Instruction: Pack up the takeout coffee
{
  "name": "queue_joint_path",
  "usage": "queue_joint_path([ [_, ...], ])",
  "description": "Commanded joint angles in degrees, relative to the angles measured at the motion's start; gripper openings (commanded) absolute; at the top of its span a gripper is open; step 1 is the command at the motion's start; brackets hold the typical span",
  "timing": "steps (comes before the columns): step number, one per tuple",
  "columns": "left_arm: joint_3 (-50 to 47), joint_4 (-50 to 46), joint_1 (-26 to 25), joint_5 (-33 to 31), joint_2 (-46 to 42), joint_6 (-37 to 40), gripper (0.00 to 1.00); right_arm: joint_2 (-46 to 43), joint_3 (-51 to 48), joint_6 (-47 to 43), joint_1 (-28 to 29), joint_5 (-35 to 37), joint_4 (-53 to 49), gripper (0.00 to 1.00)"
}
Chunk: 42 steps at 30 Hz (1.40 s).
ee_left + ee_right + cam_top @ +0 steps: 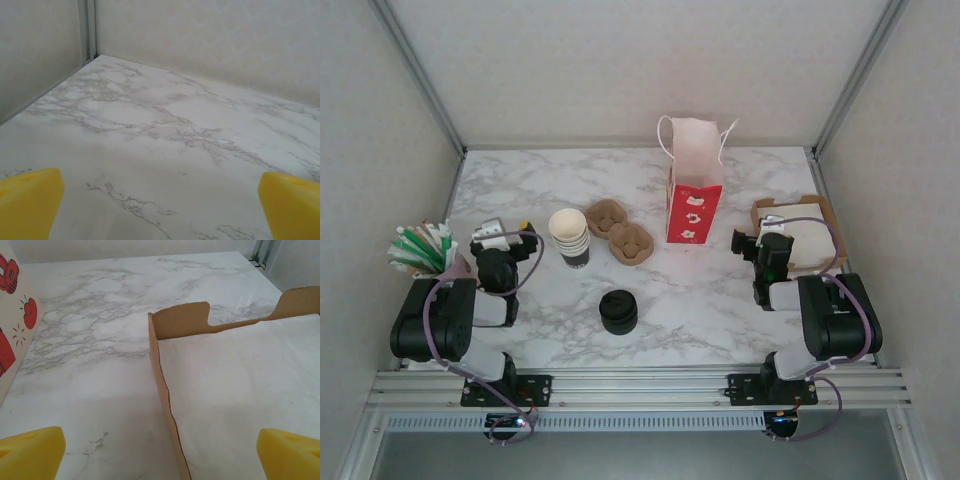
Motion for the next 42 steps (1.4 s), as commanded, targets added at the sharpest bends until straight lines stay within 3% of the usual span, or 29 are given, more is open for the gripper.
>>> queue_joint_path([
  [1,-0.17,2.58,-0.43,-1.10,0.38,0.45,0.99,0.63,0.78,0.09,0.06,1.29,0.42,0.99],
  [28,-0.24,2.45,-0.52,0.00,0.10,0.97,0.99,0.58,0.64,-0.12,0.00,1.22,0.67,0.99],
  [35,-0.09,-7.75,-1.75,-7.24,-11.50,-0.84,1.00,-5.61,-1.12,-0.35,0.02,1.09,-1.22,0.99],
  [42,2.73,-23.43,-1.83,-8.04,-28.22,-4.15,0.99,-20.23,3.21,1.25,0.12,1.95,-24.03,0.99],
])
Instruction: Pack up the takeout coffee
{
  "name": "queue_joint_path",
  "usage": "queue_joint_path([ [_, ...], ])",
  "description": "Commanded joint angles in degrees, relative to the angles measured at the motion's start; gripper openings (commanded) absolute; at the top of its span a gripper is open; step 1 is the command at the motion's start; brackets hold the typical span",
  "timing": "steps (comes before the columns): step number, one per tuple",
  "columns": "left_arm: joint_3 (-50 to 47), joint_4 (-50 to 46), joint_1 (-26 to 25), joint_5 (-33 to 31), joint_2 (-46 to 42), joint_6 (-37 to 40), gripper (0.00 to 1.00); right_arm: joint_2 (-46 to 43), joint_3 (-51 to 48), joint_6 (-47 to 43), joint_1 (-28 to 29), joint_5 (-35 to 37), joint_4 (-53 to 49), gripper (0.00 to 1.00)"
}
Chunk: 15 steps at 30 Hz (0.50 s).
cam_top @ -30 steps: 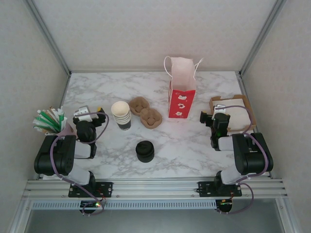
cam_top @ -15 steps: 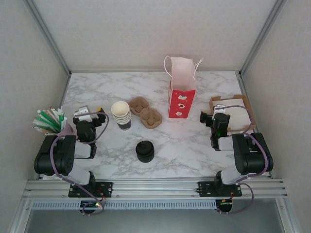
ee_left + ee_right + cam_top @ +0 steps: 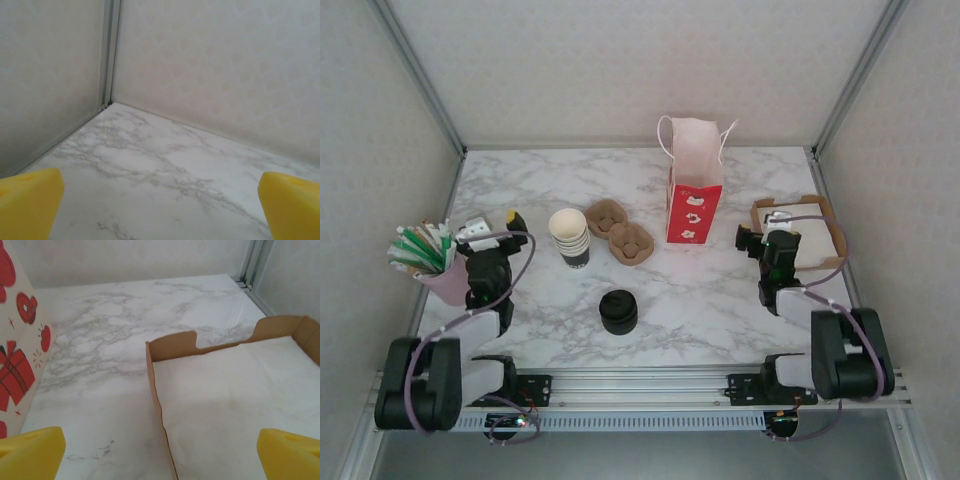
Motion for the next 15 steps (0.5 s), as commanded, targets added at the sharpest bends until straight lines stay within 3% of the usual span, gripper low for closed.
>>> queue_joint_path([
  [1,3.30,-11.36,-0.37,-1.43,-6.82,-3.93,0.99,-7.85,2.31,1.27,0.13,1.82,-12.81,0.99],
  [5,8.00,-21.85,-0.91,2.43,-14.51,-10.11,0.99,-20.88,4.62,4.82,0.11,2.50,-26.06,0.99],
  [9,13.99,-34.38,-2.76,2.01,-18.85,-21.39,0.99,-33.49,8.08,12.48,0.10,0.20,-38.28,0.99],
  [15,20.36,-47.00,-5.49,10.28,-22.27,-34.45,0.99,-42.43,19.63,21.36,0.09,-6.62,-60.29,0.99],
])
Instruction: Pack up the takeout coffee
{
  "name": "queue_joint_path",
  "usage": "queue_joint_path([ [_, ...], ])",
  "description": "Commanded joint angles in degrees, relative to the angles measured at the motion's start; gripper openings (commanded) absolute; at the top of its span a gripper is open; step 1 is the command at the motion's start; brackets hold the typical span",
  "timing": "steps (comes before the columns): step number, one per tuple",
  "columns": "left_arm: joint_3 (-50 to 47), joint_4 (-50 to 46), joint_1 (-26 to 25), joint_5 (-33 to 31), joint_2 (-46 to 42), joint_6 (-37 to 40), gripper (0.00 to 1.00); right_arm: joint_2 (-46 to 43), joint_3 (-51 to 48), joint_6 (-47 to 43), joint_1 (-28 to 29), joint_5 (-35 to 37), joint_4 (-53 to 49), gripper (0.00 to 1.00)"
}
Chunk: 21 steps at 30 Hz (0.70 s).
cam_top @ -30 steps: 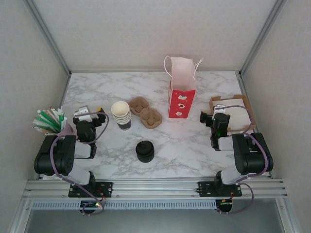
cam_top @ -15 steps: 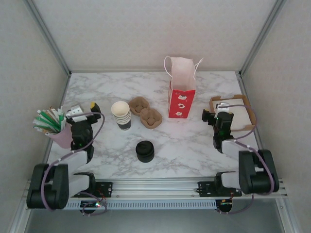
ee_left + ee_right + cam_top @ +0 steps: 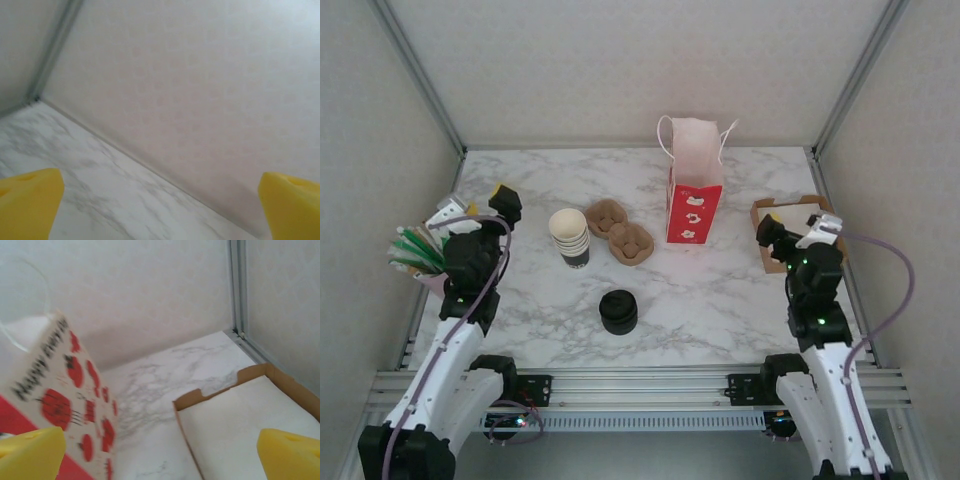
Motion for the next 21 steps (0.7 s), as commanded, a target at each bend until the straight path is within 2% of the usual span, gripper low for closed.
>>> queue_joint_path([
  [1,2.73,-11.20,-1.08,8.76,-2.50,-11.58,0.99,-2.04,8.25,7.74,0.11,-4.72,-20.18,0.99],
  [4,5.50,-16.00,-1.12,16.85,-3.35,-14.67,1.00,-0.92,15.50,7.48,0.10,-10.42,-29.16,0.99],
  [7,10.71,-23.57,-1.11,22.16,-2.44,-10.70,1.00,-0.58,17.82,10.14,0.10,-14.00,-33.40,0.99],
  [11,14.16,-30.40,-0.74,22.78,-2.52,-8.32,1.00,0.10,18.70,10.84,0.10,-19.60,-36.80,0.99],
  [14,16.38,-36.78,-0.54,19.25,-1.76,-12.45,1.00,1.27,18.34,12.57,0.11,-23.42,-36.97,0.99],
  [17,19.28,-40.58,-0.15,21.79,1.56,-11.82,1.00,1.64,17.14,16.15,0.08,-24.34,-36.48,0.99],
  [21,22.72,-46.32,-0.35,24.75,5.11,-8.10,1.00,0.91,13.36,19.56,0.09,-31.69,-32.34,0.99],
])
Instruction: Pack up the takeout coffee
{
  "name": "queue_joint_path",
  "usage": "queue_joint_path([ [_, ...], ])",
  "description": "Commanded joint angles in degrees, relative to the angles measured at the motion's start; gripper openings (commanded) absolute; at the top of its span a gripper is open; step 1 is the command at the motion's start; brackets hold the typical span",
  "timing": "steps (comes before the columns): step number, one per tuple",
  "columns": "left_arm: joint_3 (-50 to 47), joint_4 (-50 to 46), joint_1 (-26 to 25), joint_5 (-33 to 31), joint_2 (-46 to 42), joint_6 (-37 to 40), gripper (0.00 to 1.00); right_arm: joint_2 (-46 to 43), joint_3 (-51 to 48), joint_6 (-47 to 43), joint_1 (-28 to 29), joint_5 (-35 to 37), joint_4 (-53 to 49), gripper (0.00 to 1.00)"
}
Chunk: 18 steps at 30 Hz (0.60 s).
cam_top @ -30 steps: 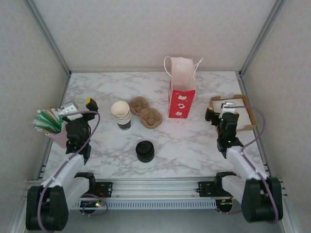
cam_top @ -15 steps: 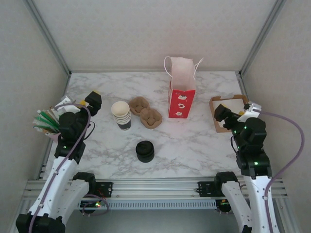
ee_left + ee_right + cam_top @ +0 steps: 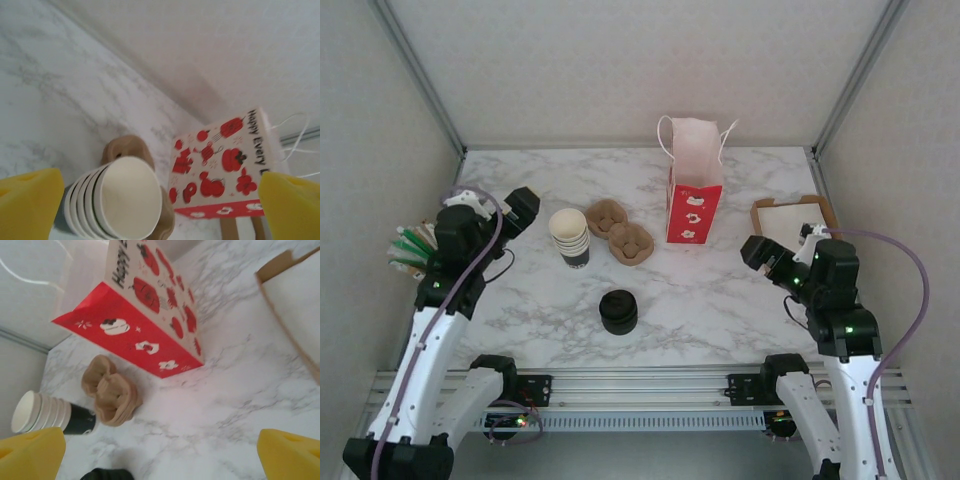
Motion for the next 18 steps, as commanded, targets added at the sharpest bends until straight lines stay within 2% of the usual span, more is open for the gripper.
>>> queue_joint_path([
  [1,3.83,-8.87,-0.08,4.36,1.97,3.71,1.00,-0.69,-3.53,5.28,0.07,-9.19,3.54,0.99],
  [5,7.69,-15.00,-3.38,4.18,5.26,8.28,0.99,0.25,-6.28,8.51,0.27,-13.53,5.65,0.99],
  [8,10.90,-19.90,-7.78,-0.23,7.89,10.32,0.94,1.32,-6.66,9.10,0.99,-14.26,5.60,0.99],
  [10,12.34,-21.78,-9.72,-2.72,8.38,10.37,0.86,1.47,-6.80,9.37,1.97,-13.70,6.21,0.99],
  [11,12.68,-22.33,-10.08,-3.48,8.19,9.92,0.82,1.55,-6.87,9.60,2.81,-13.08,6.62,0.99],
  [14,12.87,-22.47,-10.16,-5.92,6.61,6.46,0.78,2.48,-6.66,9.91,6.15,-11.10,7.96,0.99],
  [18,13.35,-22.18,-10.16,-7.15,5.89,0.21,0.65,5.19,-6.35,11.39,11.48,-7.39,9.68,0.99],
])
